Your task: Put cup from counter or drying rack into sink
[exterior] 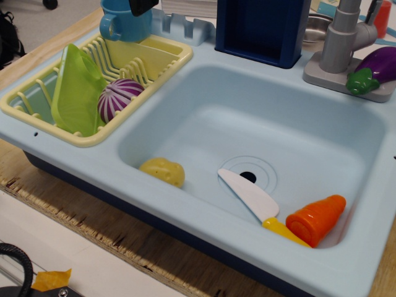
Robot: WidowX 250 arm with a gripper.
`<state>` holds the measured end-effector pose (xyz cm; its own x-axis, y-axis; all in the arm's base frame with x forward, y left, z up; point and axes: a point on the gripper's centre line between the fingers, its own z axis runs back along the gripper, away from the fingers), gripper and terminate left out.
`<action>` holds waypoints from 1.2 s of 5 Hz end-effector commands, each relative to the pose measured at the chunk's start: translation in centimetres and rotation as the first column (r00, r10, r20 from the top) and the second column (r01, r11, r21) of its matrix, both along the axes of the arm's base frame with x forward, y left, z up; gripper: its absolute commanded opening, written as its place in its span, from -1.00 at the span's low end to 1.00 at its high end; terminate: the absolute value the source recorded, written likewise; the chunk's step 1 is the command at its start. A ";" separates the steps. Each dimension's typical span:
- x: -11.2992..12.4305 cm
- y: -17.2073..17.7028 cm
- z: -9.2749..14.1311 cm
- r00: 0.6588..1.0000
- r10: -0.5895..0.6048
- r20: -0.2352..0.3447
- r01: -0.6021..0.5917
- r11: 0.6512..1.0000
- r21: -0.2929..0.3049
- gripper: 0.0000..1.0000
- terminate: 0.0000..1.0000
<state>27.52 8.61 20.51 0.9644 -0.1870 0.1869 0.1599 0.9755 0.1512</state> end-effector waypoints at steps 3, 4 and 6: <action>2.5 2.0 -0.6 0.979 -0.202 0.026 0.200 0.977 0.071 1.00 -1.00; 4.2 3.2 -1.1 0.968 -0.236 0.082 0.230 0.970 0.073 1.00 -1.00; 6.4 4.6 -2.8 0.965 -0.237 0.112 0.237 0.971 0.012 1.00 -1.00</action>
